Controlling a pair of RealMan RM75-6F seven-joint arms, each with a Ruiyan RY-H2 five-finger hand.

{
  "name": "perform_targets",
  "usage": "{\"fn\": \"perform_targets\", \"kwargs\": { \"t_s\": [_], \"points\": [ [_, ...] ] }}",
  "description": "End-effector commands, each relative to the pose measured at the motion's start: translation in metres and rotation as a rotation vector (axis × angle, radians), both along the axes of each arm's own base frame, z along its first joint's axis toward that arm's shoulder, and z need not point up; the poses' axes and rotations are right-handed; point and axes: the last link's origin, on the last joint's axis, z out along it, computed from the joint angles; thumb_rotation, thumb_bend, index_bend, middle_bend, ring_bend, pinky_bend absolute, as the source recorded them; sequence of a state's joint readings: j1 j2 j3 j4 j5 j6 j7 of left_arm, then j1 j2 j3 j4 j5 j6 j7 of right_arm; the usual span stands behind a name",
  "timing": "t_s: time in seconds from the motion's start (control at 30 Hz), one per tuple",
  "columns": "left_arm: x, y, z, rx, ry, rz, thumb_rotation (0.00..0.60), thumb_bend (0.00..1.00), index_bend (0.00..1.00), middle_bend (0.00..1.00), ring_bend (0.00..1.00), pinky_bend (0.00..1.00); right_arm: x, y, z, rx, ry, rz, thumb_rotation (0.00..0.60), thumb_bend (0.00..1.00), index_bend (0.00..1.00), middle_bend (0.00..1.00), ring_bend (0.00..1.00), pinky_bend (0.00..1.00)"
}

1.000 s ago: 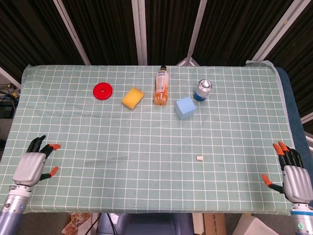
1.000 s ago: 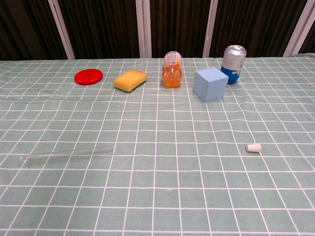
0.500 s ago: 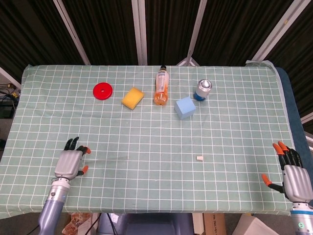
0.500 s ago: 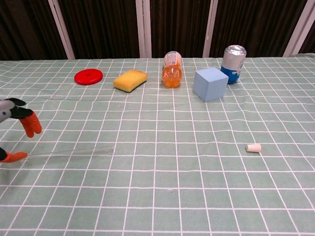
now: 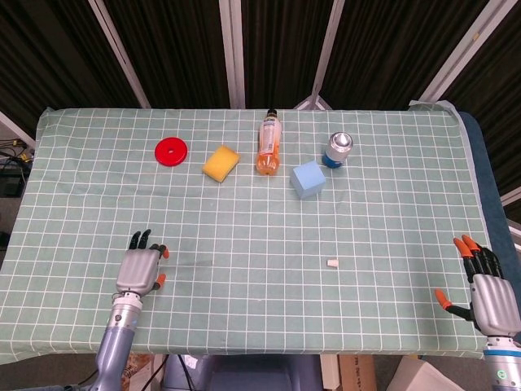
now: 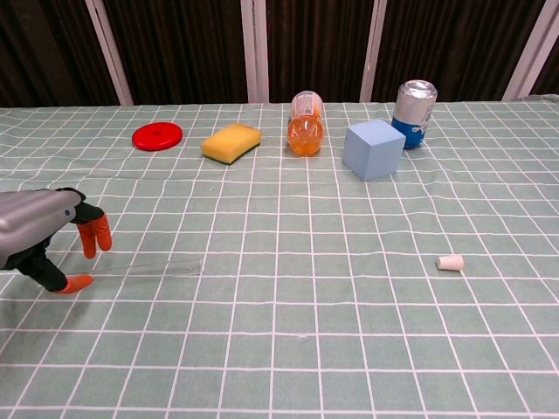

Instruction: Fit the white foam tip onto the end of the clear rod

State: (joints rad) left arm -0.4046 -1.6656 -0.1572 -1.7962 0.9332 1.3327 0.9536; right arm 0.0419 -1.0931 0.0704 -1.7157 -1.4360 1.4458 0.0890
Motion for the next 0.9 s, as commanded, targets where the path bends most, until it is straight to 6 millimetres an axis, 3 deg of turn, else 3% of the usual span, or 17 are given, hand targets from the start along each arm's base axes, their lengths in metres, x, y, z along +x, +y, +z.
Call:
{"fn": "perform_targets", "kwargs": {
  "t_s": [0.03, 0.9],
  "points": [
    [0.003, 0.001, -0.003, -0.005, 0.033, 0.022, 0.600, 0.42, 0.42, 0.40, 0.05, 0.00, 0.000, 0.000, 0.000, 0.001, -0.002, 0.002, 0.600, 0.31, 0.00, 0.00, 0.00, 0.00],
    [0.014, 0.005, -0.018, -0.039, 0.100, 0.070, 0.600, 0.47, 0.43, 0.47, 0.07, 0.00, 0.001, 0.001, 0.000, 0.001, -0.015, 0.003, 0.600, 0.31, 0.00, 0.00, 0.00, 0.00]
  ]
}}
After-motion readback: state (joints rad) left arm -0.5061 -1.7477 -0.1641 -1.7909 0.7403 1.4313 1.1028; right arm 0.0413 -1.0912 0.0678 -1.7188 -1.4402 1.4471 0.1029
